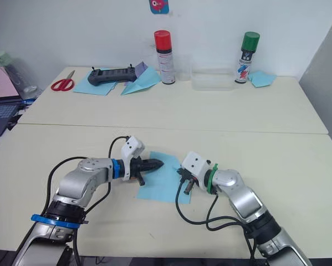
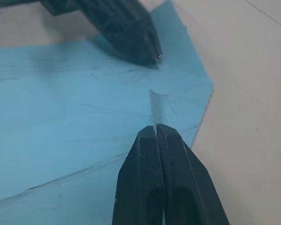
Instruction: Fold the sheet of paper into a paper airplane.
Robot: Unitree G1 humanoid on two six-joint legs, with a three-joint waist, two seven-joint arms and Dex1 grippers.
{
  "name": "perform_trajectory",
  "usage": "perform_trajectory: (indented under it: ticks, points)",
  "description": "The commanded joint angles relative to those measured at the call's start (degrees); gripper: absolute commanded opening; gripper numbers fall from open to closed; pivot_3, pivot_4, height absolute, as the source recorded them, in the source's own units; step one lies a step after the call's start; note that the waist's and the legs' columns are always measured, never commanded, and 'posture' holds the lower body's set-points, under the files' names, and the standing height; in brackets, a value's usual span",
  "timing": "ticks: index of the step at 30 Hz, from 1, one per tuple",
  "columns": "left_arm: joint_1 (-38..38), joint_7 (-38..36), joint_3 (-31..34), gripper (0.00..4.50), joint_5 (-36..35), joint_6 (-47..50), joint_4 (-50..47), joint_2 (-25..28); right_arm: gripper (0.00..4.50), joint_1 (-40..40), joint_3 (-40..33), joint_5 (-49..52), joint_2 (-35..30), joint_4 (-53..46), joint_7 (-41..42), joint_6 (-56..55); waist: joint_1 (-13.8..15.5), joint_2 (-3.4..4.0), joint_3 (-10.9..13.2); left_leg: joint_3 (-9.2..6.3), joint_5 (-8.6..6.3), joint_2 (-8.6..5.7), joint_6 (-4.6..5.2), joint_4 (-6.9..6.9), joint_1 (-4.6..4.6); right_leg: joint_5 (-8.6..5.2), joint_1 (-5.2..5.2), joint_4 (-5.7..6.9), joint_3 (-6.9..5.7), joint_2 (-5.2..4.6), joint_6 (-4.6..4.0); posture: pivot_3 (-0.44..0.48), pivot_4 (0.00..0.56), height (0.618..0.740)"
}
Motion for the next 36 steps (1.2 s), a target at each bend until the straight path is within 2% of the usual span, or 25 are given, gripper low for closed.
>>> perform_trajectory:
  ticks: [1,6,14,18,22,28,33,36]
  points:
    - [-1.6,0.4,-1.3,0.0,1.3,-4.3,-0.4,-1.9,0.06,-0.3,-0.1,-0.8,0.0,0.8,0.2,0.7,0.0,0.0,0.0,0.0,0.0,-0.01,0.0,0.0,0.0,0.0,0.0,0.0,0.01,0.0,0.0,0.0,0.15,0.74]
    - [-4.2,0.0,-3.6,0.0,3.5,-7.4,3.7,-4.7,0.06,-0.4,-0.3,-1.0,0.0,0.5,0.4,1.1,0.0,0.0,0.0,0.0,0.0,0.0,0.0,-0.01,-0.02,0.0,-0.02,-0.02,0.0,0.0,0.0,0.0,0.15,0.74]
    - [-8.0,-1.5,-9.0,0.0,10.0,-12.9,14.5,-5.9,0.06,-0.4,-1.0,0.1,-0.2,-0.2,1.8,1.6,0.1,0.0,0.0,0.0,0.0,-0.03,0.0,-0.01,-0.01,0.0,0.0,-0.02,0.0,0.0,0.0,0.0,0.15,0.74]
    - [-8.6,-3.0,-10.3,0.0,11.1,-12.9,17.0,-6.6,0.9,0.2,-2.7,5.8,-0.3,-2.8,6.4,6.6,0.1,-0.01,0.0,0.0,0.0,-0.04,0.0,0.0,-0.01,0.0,0.04,-0.03,0.0,-0.01,0.0,0.0,0.15,0.74]
    - [-8.9,-3.2,-10.8,0.0,12.3,-14.0,18.5,-7.3,2.37,0.1,-5.5,11.8,-1.1,-6.0,9.8,13.1,0.4,-0.01,0.0,-0.04,0.0,-0.05,0.0,0.01,-0.01,0.0,0.06,-0.03,-0.03,-0.01,0.01,0.0,0.15,0.74]
    - [-8.1,-3.4,-11.1,0.0,13.5,-15.3,18.2,-7.8,2.37,0.2,-10.0,19.9,-4.4,-11.0,13.8,18.6,0.6,-0.01,0.0,-0.05,0.0,-0.08,0.0,0.04,-0.01,0.0,0.08,-0.04,-0.03,-0.03,0.01,0.0,0.15,0.74]
    - [-6.8,-3.9,-11.2,0.0,13.7,-15.8,16.6,-7.9,2.37,-0.8,-14.8,22.8,-3.3,-10.9,11.1,19.2,0.6,-0.01,0.0,-0.05,0.0,-0.08,0.0,0.04,-0.01,0.0,0.09,-0.04,-0.03,-0.03,0.01,0.0,0.15,0.74]
    - [-6.3,-4.0,-11.5,0.0,14.2,-16.3,15.8,-7.8,1.76,-1.5,-17.3,24.0,-1.5,-9.3,8.9,19.2,0.6,-0.01,0.0,-0.05,0.0,-0.07,0.0,0.02,-0.02,0.0,0.08,-0.05,-0.03,-0.03,0.02,0.0,0.15,0.74]
